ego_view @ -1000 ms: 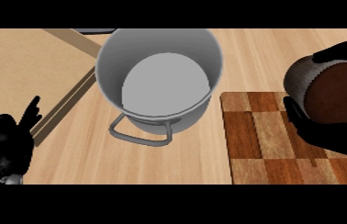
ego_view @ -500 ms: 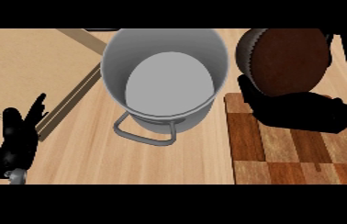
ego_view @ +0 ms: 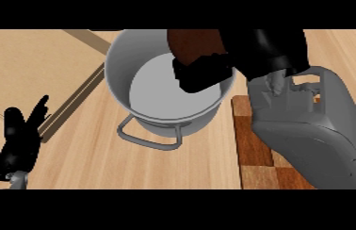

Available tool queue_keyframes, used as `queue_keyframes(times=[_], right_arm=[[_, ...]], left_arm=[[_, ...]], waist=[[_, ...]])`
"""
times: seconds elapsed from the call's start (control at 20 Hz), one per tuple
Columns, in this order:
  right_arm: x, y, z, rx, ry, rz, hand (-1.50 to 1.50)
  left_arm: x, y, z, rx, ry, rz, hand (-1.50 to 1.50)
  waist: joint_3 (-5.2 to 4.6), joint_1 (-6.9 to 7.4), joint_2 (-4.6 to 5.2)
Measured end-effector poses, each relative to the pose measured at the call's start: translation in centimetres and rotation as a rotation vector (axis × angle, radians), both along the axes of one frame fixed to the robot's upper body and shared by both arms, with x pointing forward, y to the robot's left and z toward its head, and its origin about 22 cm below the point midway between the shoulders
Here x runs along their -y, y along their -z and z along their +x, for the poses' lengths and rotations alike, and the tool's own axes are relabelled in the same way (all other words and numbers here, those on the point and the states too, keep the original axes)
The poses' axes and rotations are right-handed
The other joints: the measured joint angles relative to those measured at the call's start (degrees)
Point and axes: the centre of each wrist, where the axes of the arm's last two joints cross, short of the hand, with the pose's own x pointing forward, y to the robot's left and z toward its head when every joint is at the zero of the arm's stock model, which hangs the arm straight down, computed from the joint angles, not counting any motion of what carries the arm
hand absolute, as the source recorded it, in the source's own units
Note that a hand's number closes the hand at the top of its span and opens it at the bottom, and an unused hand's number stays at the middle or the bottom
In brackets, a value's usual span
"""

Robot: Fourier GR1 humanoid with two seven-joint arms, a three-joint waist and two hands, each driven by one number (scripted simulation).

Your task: Pick the cupcake from the cutting board and place it in the pot

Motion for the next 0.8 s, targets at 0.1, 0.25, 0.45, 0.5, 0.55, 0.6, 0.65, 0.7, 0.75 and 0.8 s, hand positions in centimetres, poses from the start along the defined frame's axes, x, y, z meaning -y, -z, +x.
queue_keyframes(times=[0.1, 0.25, 0.45, 0.5, 0.55, 0.6, 0.65, 0.7, 0.75, 0.8], right_arm=[[-1.0, 1.1, 1.2, -0.042, -0.008, -0.003, 1.50], [-2.7, 2.8, 2.4, -0.116, -0.013, 0.010, 1.50], [-4.1, 5.5, 4.2, -0.224, -0.015, 0.061, -1.50], [-4.5, 5.9, 4.6, -0.242, -0.016, 0.079, -1.50], [-4.7, 6.4, 4.9, -0.252, -0.022, 0.098, -1.50], [-4.9, 7.0, 5.1, -0.260, -0.030, 0.124, -1.50], [-5.0, 7.4, 5.4, -0.262, -0.036, 0.158, -1.50], [-4.9, 7.9, 5.6, -0.266, -0.042, 0.200, -1.50], [-4.9, 8.3, 5.8, -0.266, -0.046, 0.240, -1.50], [-4.7, 8.3, 6.0, -0.257, -0.047, 0.286, -1.50]], left_arm=[[0.2, -0.2, 0.0, -0.005, -0.005, -0.003, 0.00], [0.0, 0.3, -0.1, 0.002, -0.012, 0.001, 0.00], [0.0, 0.5, 0.2, -0.009, -0.012, -0.001, 0.00], [-0.1, 0.5, 0.2, -0.013, -0.007, -0.005, 0.00], [0.0, 0.8, 0.3, -0.014, -0.012, -0.005, 0.00], [-0.1, 0.8, 0.4, -0.021, -0.006, -0.007, 0.00], [-0.1, 1.0, 0.5, -0.021, -0.009, -0.005, 0.00], [-0.1, 1.0, 0.5, -0.026, -0.011, -0.007, 0.00], [0.0, 0.9, 0.6, -0.035, -0.008, -0.008, 0.00], [-0.2, 1.1, 0.5, -0.040, -0.008, -0.006, 0.00]], waist=[[0.00, -0.05, 0.05], [0.05, -0.14, 0.09], [0.03, -0.30, 0.21], [-0.04, -0.22, 0.25], [-0.04, -0.26, 0.25], [-0.10, -0.17, 0.29], [-0.11, -0.09, 0.37], [-0.11, -0.08, 0.40], [-0.14, -0.03, 0.42], [-0.16, -0.13, 0.42]])
